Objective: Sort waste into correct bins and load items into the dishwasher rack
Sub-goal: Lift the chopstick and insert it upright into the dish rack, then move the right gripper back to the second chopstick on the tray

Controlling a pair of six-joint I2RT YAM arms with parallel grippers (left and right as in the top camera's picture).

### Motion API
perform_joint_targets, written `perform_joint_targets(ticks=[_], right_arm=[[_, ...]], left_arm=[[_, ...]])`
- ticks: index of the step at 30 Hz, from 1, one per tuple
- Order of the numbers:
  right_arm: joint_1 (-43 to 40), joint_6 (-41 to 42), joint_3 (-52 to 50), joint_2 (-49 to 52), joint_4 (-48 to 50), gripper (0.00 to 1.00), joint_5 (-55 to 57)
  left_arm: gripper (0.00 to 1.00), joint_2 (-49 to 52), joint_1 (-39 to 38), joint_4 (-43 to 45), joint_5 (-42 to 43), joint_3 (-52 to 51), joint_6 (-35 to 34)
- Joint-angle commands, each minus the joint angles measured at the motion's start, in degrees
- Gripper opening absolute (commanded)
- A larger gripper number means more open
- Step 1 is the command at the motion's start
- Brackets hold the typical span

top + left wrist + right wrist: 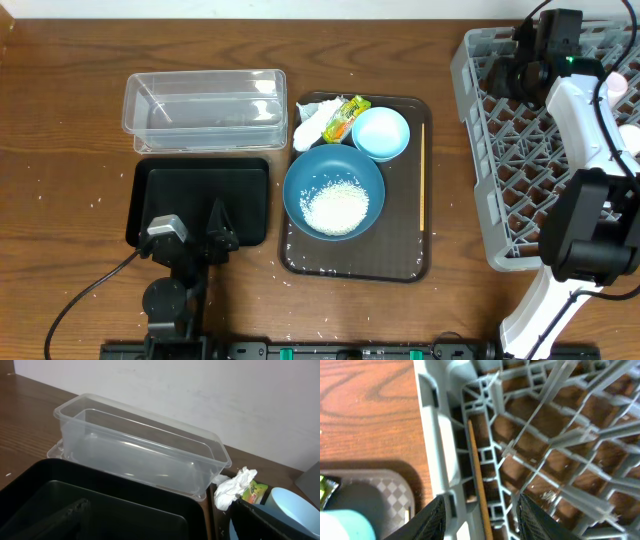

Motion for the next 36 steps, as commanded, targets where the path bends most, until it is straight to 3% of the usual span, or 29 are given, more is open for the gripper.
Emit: perform_joint_targets(ticks=[1,5,11,17,19,24,32,36], right_arm=[[0.37,-0.31,1.51,-2.58,-1.95,0.44,-5.05],[0.37,-0.28,1.57,-6.43,-5.99,0.43,-9.97],[2.29,1.09,1.55,-13.35,-15.8,0.51,-12.68],[10.64,2.86,-0.31,-12.31,-22.88,0.4,-6.69],[14.03,5.79,-1.9,-11.3,-23.08,0.35,-1.81],[20.81,14.93,-7.3,-9.81,-21.88,0.38,9.7],[23.71,16.72,-15.98,-9.6,-14.49,0.46,10.25],[23.71,16.68,-19.78,-9.4,-9.75,0.44,10.12]], left_arm=[[0.91,-0.09,-0.28,-1.95,-0.48,-1.01,0.5],[0.91,-0.09,-0.28,-1.95,-0.46,-1.01,0.5],[0.91,-0.09,-0.28,-1.95,-0.48,-1.01,0.5],[0.91,-0.09,-0.28,-1.95,-0.48,-1.01,0.5],[0.91,-0.09,-0.28,-1.95,-0.46,-1.01,0.5],[0.91,-0.09,-0.28,-1.95,-0.48,-1.01,0.5],[0.91,-0.09,-0.28,-1.95,-0.48,-1.01,0.5],[0.91,-0.09,-0.28,-1.95,-0.48,-1.01,0.5]])
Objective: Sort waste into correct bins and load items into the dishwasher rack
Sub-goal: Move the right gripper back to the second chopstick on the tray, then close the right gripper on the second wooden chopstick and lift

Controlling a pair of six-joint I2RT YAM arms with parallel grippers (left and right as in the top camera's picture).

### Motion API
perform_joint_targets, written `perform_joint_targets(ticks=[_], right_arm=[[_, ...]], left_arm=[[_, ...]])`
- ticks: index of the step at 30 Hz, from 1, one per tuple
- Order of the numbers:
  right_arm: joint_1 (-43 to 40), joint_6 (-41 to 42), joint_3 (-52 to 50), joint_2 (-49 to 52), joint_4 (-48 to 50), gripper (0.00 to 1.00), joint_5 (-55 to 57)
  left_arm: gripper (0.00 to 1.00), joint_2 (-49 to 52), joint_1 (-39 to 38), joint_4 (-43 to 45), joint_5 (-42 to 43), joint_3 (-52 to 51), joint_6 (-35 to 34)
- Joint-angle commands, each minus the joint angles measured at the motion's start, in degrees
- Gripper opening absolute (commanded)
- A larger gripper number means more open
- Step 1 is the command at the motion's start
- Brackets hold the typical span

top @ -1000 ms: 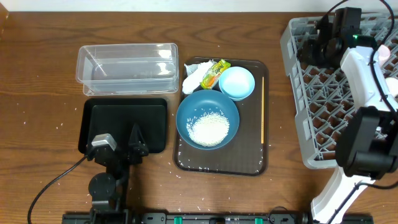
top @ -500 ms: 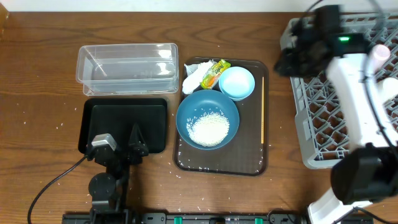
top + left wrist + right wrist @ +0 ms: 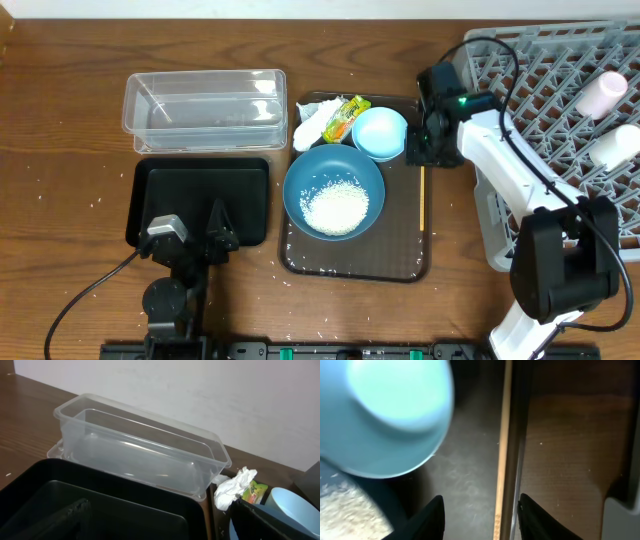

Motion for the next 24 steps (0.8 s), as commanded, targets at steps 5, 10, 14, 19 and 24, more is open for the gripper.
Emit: perform_joint_targets(ticks=[5,10,14,19,24], right_arm=[[0.87,1.4,-4.7,0.5,4.72,0.42,1.2],[0.87,1.4,-4.85,0.52,6.25,0.39,1.25],[0.9,1.66,-4.85,1.22,7.02,0.36,1.77],[0.87,2.08,-4.85,3.87,7.3,0.36,3.37],[0.92,2.05,-4.85,6.36,7.74,0.35,3.08]], left_arm=[[0.91,-0.09,-0.28,-1.95,-0.46,-1.01,0.5],[0.91,-0.09,-0.28,-1.95,-0.46,-1.01,0.5],[0.91,-0.09,-0.28,-1.95,-0.46,-1.01,0.5],[0.91,-0.09,-0.28,-1.95,-0.46,-1.01,0.5],[0.91,-0.09,-0.28,-1.95,-0.48,-1.01,0.5]])
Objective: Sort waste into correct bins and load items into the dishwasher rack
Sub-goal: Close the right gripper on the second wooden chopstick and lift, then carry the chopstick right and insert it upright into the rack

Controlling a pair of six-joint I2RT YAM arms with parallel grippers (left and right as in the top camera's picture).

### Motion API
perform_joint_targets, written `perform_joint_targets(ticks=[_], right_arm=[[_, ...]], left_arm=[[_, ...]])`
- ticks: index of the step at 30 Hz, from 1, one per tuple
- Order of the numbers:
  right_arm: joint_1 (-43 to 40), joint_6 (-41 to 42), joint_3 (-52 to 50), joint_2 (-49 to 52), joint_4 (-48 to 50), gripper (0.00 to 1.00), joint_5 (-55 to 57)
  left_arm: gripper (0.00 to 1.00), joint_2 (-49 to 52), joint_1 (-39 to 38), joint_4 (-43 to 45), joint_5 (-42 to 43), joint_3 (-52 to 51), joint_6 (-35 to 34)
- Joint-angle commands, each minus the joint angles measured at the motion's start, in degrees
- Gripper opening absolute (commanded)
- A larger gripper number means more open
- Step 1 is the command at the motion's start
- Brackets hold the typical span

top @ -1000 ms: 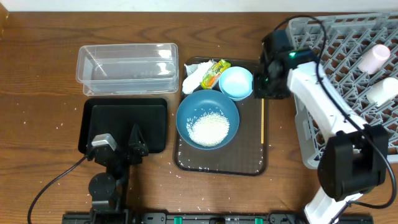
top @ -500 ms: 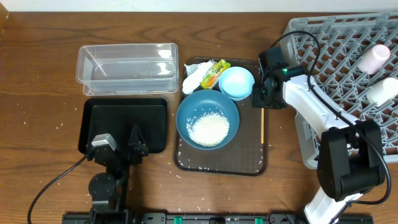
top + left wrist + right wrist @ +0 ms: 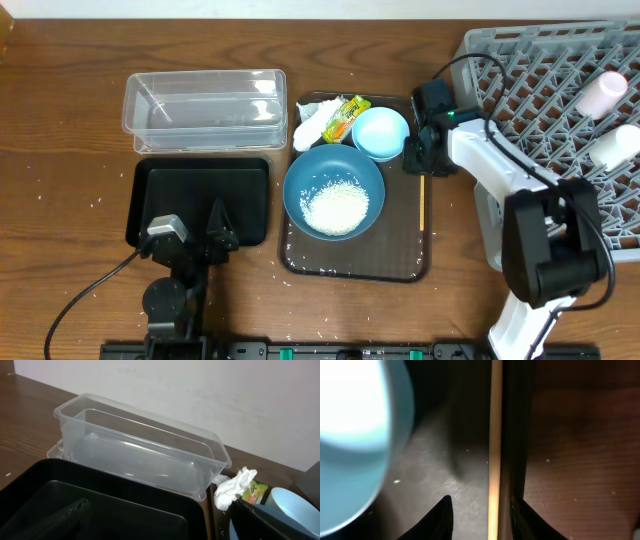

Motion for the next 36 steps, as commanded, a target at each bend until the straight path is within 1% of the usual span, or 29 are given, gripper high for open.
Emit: perform_joint_targets(ticks=[1,9,10,11,12,14,16,19,20,23,25,28,32,36], right_arm=[[0.92,0.74,-0.26,1.99,0.57,0.35,0.61],[0.92,0.76,-0.26,2.75,0.57,0.34,0.0],[0.94,0.76,-0.28,2.75,0.46,0.33,0.0],[0.94,0.76,-0.31,2.75,0.46,0.29,0.0],[0.94,0.81,-0.33,2.75,0.26,0.18,-0.07],[0.94,0.79,-0.33,2.75,0.07,0.1,-0.66],[0.94,0.74,-0.31,2.75,0.02,0.06,-1.97],[0.92,0.74,-0.31,2.73,-0.2,0.04,-3.52],[0.92,0.74,-0.26,2.73,-0.17,0.01,-3.85],[0.7,0.39,0.7,2.27,-1.09,0.01,-4.11],[0.11,-1.33,2.38,1.49,-2.36,0.01,-5.75],[-1.55,-3.61,7.08,-0.39,-6.1,0.01,-6.43],[-5.18,-9.01,15.78,-3.32,-11.37,0.01,-6.43],[-9.31,-16.7,23.78,-5.49,-13.99,0.01,-6.29]], left_arm=[[0.91,-0.09,-0.28,-1.95,-0.48,-1.01,0.5],[0.91,-0.09,-0.28,-1.95,-0.48,-1.01,0.5],[0.91,-0.09,-0.28,-1.95,-0.48,-1.01,0.5],[0.91,-0.09,-0.28,-1.95,-0.46,-1.01,0.5],[0.91,-0.09,-0.28,-1.95,-0.46,-1.01,0.5],[0.91,-0.09,-0.28,-1.95,-0.46,-1.01,0.5],[0.91,-0.09,-0.28,-1.95,-0.46,-1.01,0.5],[0.91,-0.09,-0.28,-1.95,-0.46,-1.01,0.5],[0.91,-0.09,-0.28,-1.95,-0.48,-1.01,0.5],[0.91,-0.09,-0.28,-1.95,-0.46,-1.01,0.5],[0.91,-0.09,-0.28,-1.95,-0.48,-1.01,0.5],[0.91,-0.09,-0.28,-1.95,-0.46,-1.01,0.5],[0.91,-0.09,-0.28,-1.95,-0.46,-1.01,0.5],[0.91,-0.09,-0.28,-1.95,-0.48,-1.01,0.5]])
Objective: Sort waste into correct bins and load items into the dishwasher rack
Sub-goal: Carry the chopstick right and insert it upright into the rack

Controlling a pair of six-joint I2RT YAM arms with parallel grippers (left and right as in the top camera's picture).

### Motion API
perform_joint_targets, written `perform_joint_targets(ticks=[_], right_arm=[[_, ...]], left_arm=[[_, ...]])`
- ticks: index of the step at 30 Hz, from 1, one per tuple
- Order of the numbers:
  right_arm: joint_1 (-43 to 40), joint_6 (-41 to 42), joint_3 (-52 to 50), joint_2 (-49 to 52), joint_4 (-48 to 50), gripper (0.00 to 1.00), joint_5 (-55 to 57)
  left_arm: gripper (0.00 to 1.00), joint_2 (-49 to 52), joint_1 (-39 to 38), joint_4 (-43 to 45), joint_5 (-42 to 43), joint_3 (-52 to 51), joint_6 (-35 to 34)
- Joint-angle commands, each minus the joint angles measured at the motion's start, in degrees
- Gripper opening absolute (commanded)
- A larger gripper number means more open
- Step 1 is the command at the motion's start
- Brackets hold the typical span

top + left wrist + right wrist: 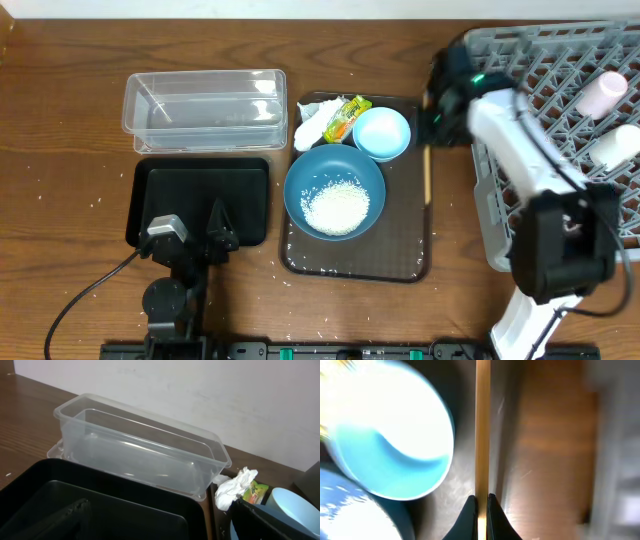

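Note:
A wooden chopstick [427, 176] hangs just over the right rim of the brown tray [400, 250], and my right gripper [481, 497] is shut on it; it runs straight up the right wrist view as the chopstick [482, 420]. The small light-blue bowl [381, 133] and the big blue bowl of rice [334, 195] stand on the tray, with a crumpled tissue [312, 125] and a yellow-green wrapper [345, 117] at its back. The grey dishwasher rack [520, 200] is to the right. My left gripper [195, 238] rests open at the black bin's front.
A clear plastic bin [205, 108] stands behind the black bin [200, 195], left of the tray. A pink cup [603, 92] and a white cup [613, 145] lie in the rack. Rice grains are scattered on the tray and table.
My right gripper was open and low astride the chopstick on the tray's right edge. It is now shut on the chopstick and stands higher, with the stick off the tray floor. The left arm is unchanged.
My right gripper was open over the rack's left corner, where one chopstick lay. Then it was open over the tray's right edge beside a second chopstick, then lower astride it. Now it holds that chopstick raised. The left arm stayed parked throughout.

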Motion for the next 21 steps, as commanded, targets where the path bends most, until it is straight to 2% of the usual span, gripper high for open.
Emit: perform_joint_targets(ticks=[1,9,19,21], right_arm=[[-4.07,-8.98,6.75,-4.39,-1.09,0.01,-0.02],[-12.07,-17.18,10.25,-4.48,0.98,0.01,0.04],[-14.91,-17.33,8.52,-3.39,4.96,0.05,2.6],[-14.88,-17.33,8.35,-2.62,5.05,0.08,2.78]], left_arm=[[0.91,-0.09,-0.28,-1.95,-0.48,-1.01,0.5],[0.91,-0.09,-0.28,-1.95,-0.46,-1.01,0.5],[0.91,-0.09,-0.28,-1.95,-0.46,-1.01,0.5],[0.91,-0.09,-0.28,-1.95,-0.46,-1.01,0.5]])
